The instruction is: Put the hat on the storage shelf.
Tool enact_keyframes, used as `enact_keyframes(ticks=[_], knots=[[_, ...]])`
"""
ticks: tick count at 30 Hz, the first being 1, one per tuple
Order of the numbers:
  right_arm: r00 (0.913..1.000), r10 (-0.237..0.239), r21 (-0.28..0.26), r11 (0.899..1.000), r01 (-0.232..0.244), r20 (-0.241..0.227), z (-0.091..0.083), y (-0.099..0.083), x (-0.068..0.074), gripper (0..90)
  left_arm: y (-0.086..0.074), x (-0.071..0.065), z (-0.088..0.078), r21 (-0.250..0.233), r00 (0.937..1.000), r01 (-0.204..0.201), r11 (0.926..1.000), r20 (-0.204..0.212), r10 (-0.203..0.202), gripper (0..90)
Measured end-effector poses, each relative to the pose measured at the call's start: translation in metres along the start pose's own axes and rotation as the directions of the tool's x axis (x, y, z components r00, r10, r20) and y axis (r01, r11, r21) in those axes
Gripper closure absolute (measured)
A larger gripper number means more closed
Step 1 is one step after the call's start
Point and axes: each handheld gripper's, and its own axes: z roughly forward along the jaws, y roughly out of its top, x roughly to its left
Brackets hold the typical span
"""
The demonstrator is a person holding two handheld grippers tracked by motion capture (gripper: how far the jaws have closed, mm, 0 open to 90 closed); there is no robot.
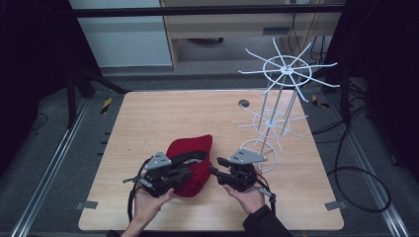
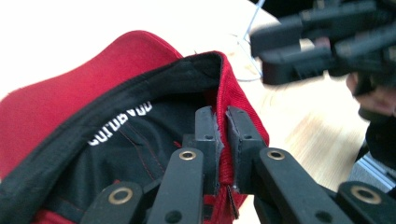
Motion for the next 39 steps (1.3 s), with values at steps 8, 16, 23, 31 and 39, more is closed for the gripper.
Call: enact_keyframes(ticks=[8, 16, 23, 31, 39], knots=[[0.9994, -0.005, 0.036, 0.999, 0.007, -0.033, 0.001, -0.017, 0.002, 47.3, 0.013, 0.007, -0.012, -0.066, 0.9997, 0.011, 0.9978, -0.021, -0.012, 83.5], [0.9979, -0.021, 0.073, 0.997, 0.026, -0.061, 0.02, -0.031, 0.006, 45.0, 0.027, 0.006, -0.018, -0.128, 0.9998, 0.009, 0.9917, -0.016, -0.011, 83.6], [0.9974, -0.023, 0.073, 0.997, 0.028, -0.069, 0.031, -0.034, 0.006, 49.4, 0.028, 0.006, -0.021, -0.153, 0.9999, 0.014, 0.9881, -0.006, -0.015, 83.6], [0.9954, 0.0, 0.052, 0.999, 0.005, -0.096, 0.041, -0.033, 0.007, 53.6, 0.029, 0.002, -0.024, -0.165, 1.0, 0.003, 0.9863, 0.007, -0.002, 83.6], [0.9861, 0.048, 0.024, 0.999, -0.044, -0.159, 0.046, -0.032, 0.007, 88.0, 0.029, -0.003, -0.023, -0.172, 0.9993, -0.017, 0.9849, 0.031, 0.023, 83.6]])
